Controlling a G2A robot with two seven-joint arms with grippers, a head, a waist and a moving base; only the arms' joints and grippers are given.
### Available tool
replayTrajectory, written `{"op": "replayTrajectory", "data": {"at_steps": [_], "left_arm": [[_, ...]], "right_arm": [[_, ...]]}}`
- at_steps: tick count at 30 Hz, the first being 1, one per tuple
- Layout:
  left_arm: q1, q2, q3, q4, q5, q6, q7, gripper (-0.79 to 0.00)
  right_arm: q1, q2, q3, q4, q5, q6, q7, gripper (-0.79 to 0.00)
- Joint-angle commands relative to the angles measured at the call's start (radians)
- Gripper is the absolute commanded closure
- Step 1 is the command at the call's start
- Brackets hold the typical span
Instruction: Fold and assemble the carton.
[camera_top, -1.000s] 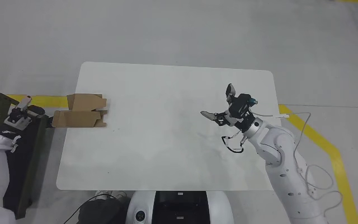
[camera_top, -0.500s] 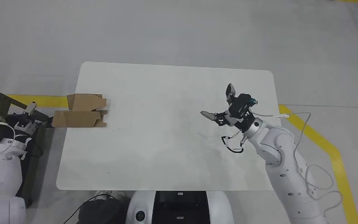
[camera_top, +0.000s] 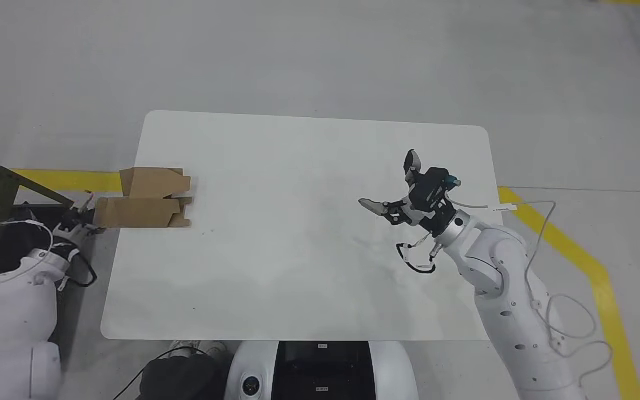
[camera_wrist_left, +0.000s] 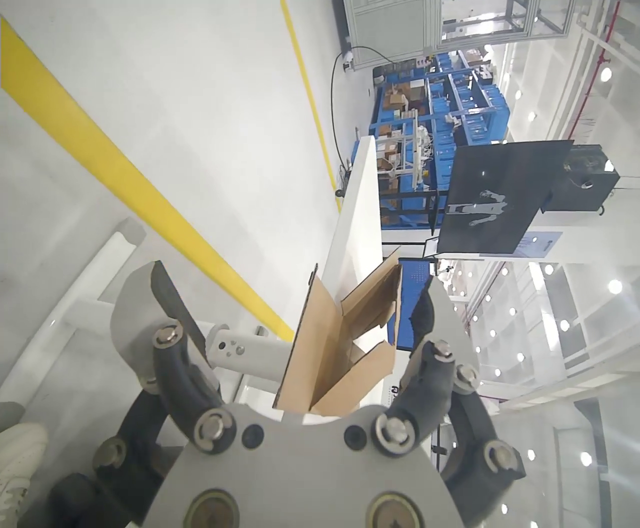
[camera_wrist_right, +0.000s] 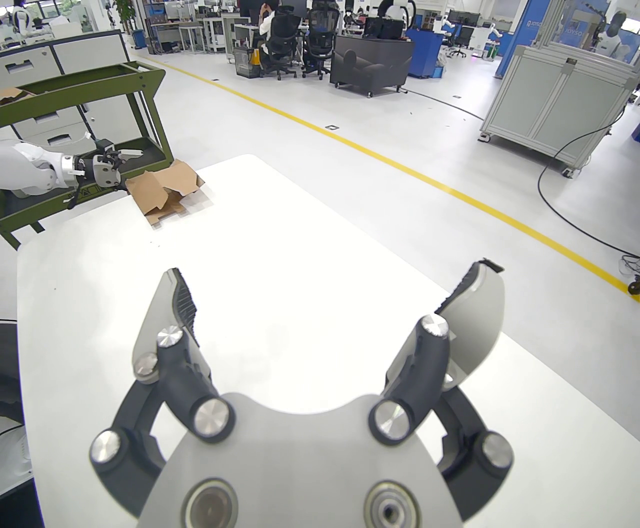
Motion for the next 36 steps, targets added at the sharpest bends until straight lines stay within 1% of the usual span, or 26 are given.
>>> {"op": "replayTrajectory", "data": {"at_steps": [1, 3, 4, 5, 6, 9, 10, 15, 16, 17, 18, 19, 28, 31, 36], "left_arm": [[-0.004, -0.002, 0.009, 0.003, 0.021, 0.002, 0.011, -0.785], [-0.009, -0.005, 0.014, 0.006, 0.031, 0.006, 0.016, -0.785], [-0.011, -0.007, 0.016, 0.008, 0.032, 0.011, 0.013, -0.760], [-0.013, -0.007, 0.017, 0.008, 0.035, 0.010, 0.012, -0.677], [-0.014, -0.008, 0.017, 0.009, 0.035, 0.008, 0.009, -0.576], [-0.016, -0.008, 0.017, 0.011, 0.033, 0.003, -0.005, -0.486], [-0.017, -0.008, 0.015, 0.011, 0.028, 0.003, -0.014, -0.379], [-0.019, -0.009, 0.008, 0.012, 0.008, -0.002, -0.051, -0.225], [-0.020, -0.009, 0.005, 0.013, 0.002, -0.005, -0.053, -0.169], [-0.020, -0.009, 0.002, 0.013, -0.006, -0.007, -0.058, -0.077], [-0.019, -0.009, 0.000, 0.013, -0.011, -0.011, -0.062, -0.015], [-0.019, -0.008, -0.002, 0.012, -0.015, -0.017, -0.065, 0.000], [-0.028, -0.003, -0.029, -0.004, -0.081, -0.042, -0.168, 0.000], [-0.037, -0.001, -0.049, -0.015, -0.132, -0.023, -0.209, 0.000], [-0.027, 0.009, -0.079, -0.085, -0.213, 0.022, -0.254, 0.000]], "right_arm": [[0.000, 0.000, 0.000, 0.000, 0.000, 0.000, 0.000, -0.785], [0.000, 0.000, 0.000, 0.000, 0.000, 0.000, 0.000, -0.785], [0.000, 0.000, 0.000, 0.000, 0.000, 0.000, 0.000, -0.785], [0.000, 0.000, 0.000, 0.000, 0.000, 0.000, 0.000, -0.785], [0.000, 0.000, 0.000, 0.000, 0.000, 0.000, 0.000, -0.785], [0.000, 0.000, 0.000, 0.000, 0.000, 0.000, 0.000, -0.785], [0.000, 0.000, 0.000, 0.000, 0.000, 0.000, 0.000, -0.785], [0.000, 0.000, 0.000, 0.000, 0.000, 0.000, 0.000, -0.785], [0.000, 0.000, 0.000, 0.000, 0.000, 0.000, 0.000, -0.785], [0.000, 0.000, 0.000, 0.000, 0.000, 0.000, 0.000, -0.785], [0.000, 0.000, 0.000, 0.000, 0.000, 0.000, 0.000, -0.785], [0.000, 0.000, 0.000, 0.000, 0.000, 0.000, 0.000, -0.785], [0.000, 0.000, 0.000, 0.000, 0.000, 0.000, 0.000, -0.785], [0.000, 0.000, 0.000, 0.000, 0.000, 0.000, 0.000, -0.785], [0.000, 0.000, 0.000, 0.000, 0.000, 0.000, 0.000, -0.785]]}}
